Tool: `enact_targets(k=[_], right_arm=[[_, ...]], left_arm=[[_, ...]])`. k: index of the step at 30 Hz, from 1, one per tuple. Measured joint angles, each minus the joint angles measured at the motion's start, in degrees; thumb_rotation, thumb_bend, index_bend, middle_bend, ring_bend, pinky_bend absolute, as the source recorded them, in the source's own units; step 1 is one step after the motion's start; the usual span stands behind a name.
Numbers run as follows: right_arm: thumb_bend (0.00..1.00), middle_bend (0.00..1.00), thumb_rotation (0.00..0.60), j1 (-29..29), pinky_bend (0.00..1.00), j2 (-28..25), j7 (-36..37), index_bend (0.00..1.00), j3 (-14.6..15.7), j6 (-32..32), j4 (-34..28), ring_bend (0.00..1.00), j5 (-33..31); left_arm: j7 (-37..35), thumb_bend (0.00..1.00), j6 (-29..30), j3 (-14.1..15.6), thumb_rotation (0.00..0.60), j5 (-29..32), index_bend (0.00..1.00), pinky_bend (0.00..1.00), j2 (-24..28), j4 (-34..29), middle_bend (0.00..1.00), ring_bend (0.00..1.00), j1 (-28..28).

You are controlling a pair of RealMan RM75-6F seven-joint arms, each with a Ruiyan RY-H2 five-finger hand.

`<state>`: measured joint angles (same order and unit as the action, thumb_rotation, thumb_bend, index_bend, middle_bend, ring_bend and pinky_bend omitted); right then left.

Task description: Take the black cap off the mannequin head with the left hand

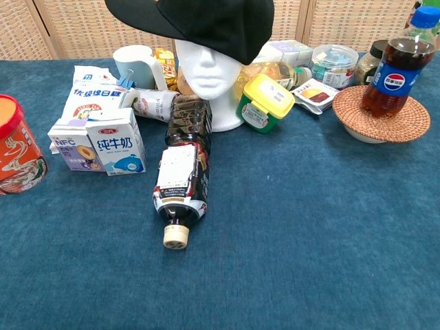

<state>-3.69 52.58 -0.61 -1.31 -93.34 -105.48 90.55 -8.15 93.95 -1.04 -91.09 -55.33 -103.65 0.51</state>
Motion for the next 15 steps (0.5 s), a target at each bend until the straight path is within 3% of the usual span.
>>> enact_targets(k=[5, 15], right_arm=[[0.06, 0.00, 0.600, 0.13, 0.00, 0.00, 3.01, 0.07, -0.29, 0.28, -0.53, 0.00, -0.47], [0.06, 0.00, 0.600, 0.16, 0.00, -1.22, 8.64, 0.07, -0.31, 0.35, -0.47, 0.00, -0.20]], left_arm=[[3.24, 0.17, -1.90, 0.73, 0.600, 2.76, 0.00, 0.03, 1.44, -2.59, 0.00, 0.00, 0.58], [2.04, 0.17, -3.26, 0.48, 0.600, 4.38, 0.00, 0.03, 2.38, -3.51, 0.00, 0.00, 0.58]])
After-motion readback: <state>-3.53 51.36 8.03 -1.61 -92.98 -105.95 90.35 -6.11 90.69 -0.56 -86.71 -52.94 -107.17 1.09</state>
